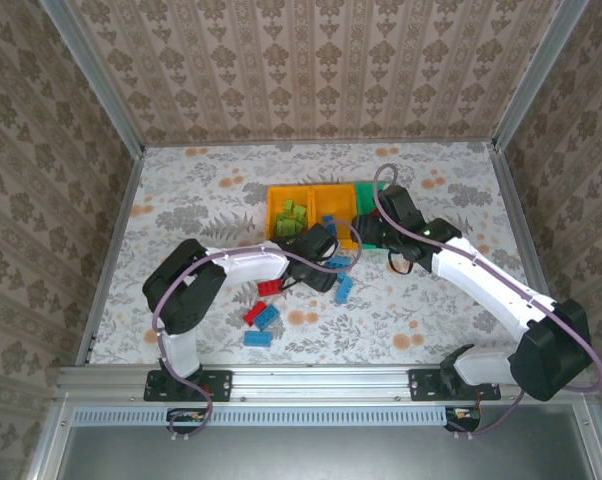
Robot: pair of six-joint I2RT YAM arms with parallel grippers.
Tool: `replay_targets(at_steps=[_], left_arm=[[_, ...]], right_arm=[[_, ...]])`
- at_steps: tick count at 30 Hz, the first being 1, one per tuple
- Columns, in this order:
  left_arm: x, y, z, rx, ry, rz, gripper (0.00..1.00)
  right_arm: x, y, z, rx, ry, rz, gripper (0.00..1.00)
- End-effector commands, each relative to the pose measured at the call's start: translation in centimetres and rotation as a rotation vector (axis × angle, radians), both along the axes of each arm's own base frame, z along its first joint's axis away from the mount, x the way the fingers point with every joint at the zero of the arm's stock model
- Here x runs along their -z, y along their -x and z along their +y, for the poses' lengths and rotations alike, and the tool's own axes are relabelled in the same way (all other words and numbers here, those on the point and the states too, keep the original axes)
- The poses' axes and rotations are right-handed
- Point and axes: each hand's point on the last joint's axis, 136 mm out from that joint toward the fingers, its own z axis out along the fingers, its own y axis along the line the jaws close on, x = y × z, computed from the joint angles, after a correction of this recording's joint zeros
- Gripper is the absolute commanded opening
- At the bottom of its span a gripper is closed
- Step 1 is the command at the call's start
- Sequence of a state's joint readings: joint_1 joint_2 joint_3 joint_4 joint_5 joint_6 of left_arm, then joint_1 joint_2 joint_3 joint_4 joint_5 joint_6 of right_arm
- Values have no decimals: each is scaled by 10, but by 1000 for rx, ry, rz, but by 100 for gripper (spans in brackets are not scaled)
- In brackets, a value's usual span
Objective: Sort the legos into containers by color
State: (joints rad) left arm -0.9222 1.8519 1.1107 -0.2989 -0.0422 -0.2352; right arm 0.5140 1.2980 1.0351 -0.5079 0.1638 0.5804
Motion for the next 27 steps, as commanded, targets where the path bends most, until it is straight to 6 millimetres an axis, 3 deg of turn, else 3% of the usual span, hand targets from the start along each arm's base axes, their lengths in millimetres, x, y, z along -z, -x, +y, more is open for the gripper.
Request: replay_targets(at_steps=[1,9,16,22,27], left_arm=[[-16,3,1,-5,9,-9,53],[-85,-17,17,-60,77,-130,53],[-136,-54,8,-61,191,-193,54],[-134,-103,-12,-86,332,-99,54],[-125,-130,-32,-61,394,-57,54]], right_arm=[[7,14,-13,33,21,11,77],[41,53,-15,72,6,58,75],[67,74,2,103,-57,83,74],[86,79,27,75,-67,115,74],[96,80,53,43,-57,154,74]])
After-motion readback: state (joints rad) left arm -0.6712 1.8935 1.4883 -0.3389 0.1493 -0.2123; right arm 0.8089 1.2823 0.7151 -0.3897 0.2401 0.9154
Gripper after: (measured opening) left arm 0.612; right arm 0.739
